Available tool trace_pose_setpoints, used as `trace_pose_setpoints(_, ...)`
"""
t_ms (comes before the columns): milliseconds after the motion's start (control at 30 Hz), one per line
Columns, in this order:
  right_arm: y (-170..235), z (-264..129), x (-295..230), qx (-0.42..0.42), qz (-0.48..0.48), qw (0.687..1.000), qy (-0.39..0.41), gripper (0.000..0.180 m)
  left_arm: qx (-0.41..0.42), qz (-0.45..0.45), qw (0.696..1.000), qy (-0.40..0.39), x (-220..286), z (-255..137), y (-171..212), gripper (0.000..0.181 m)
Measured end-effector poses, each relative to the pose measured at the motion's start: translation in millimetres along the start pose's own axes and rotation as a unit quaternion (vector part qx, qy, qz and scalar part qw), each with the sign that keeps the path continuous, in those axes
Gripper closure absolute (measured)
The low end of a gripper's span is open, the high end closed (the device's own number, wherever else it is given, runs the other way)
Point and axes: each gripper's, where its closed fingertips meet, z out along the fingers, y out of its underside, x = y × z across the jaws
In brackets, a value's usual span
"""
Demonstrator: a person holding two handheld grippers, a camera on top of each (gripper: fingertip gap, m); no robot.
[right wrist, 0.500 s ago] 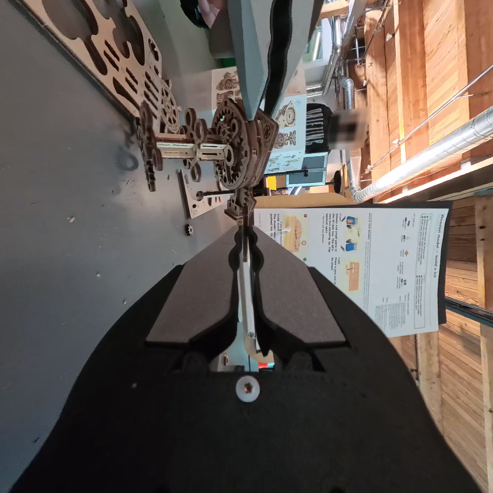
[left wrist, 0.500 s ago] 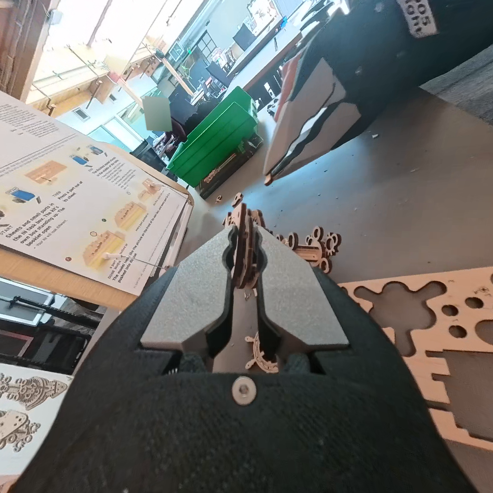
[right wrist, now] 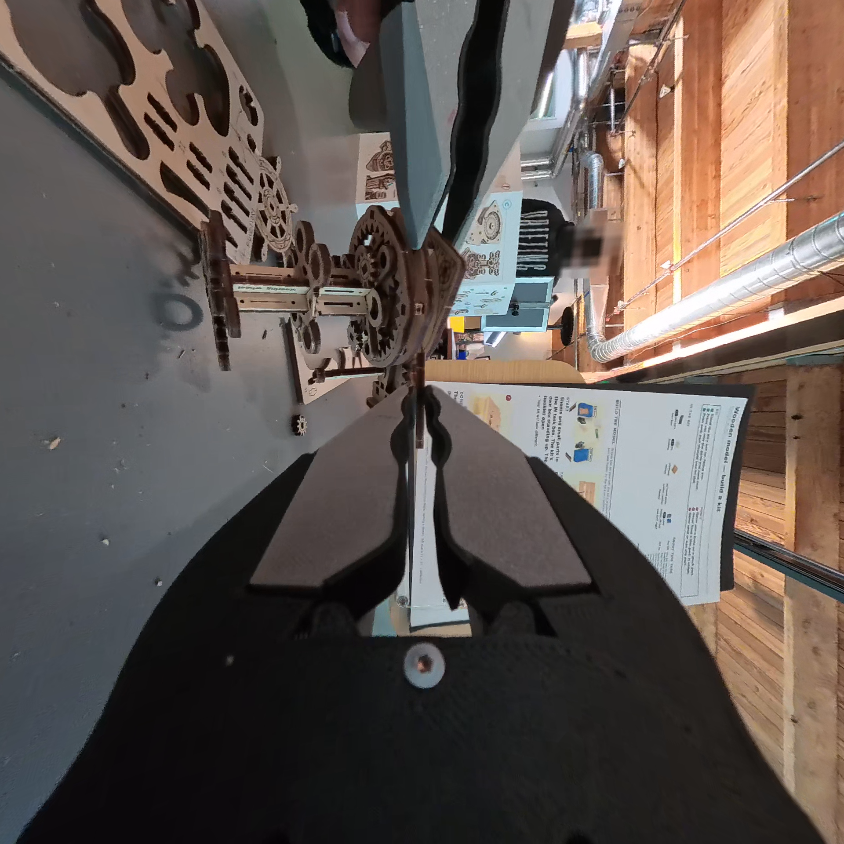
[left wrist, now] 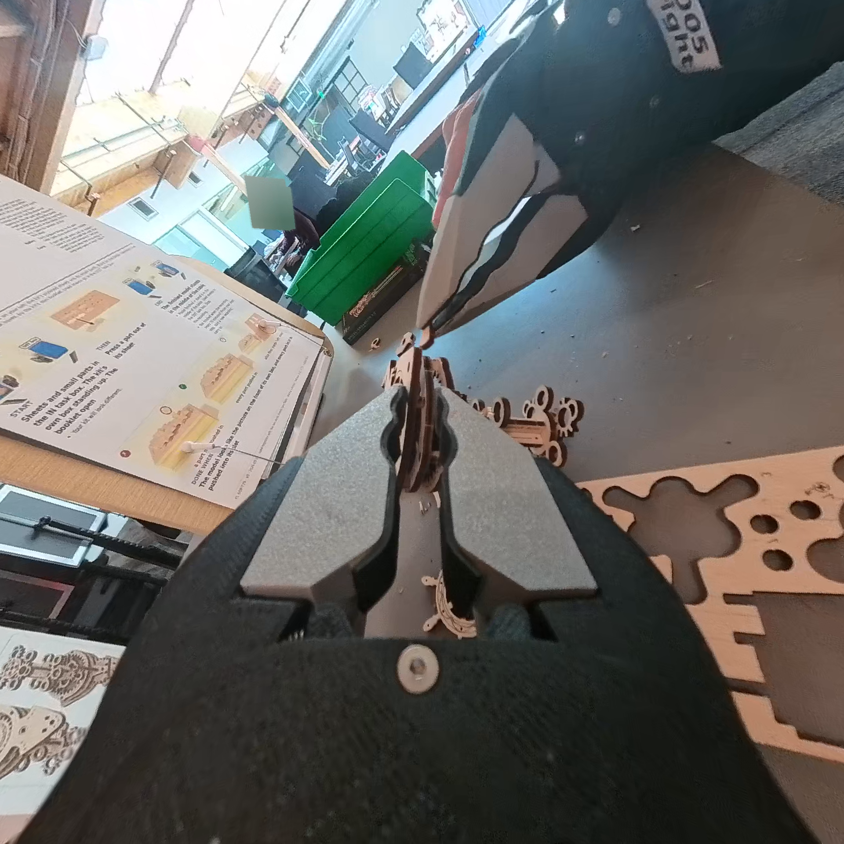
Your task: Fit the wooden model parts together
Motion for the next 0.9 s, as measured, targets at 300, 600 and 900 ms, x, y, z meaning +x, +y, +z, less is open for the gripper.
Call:
trace_pose_setpoints(300,-0.7,-2.4,-3.2,0.006,0.017,1.0,0.002,0.18,0.0,0.009,1.0,0.001,2.7,1.5,-2.6,0.172)
trace_pose_setpoints(600,5.8,-5.4,-4.0,0.009,0.06,0.998,-0.003,0.18,-0.001,0.016,1.0,-0.002,3.8,2.9,-3.9,0.172)
trace_pose_setpoints(900,11.0,-3.6,-7.2,0.009,0.086,0.996,-0.013,0.18,0.002,0.017,1.0,-0.004,4.4,3.5,-4.7,0.172)
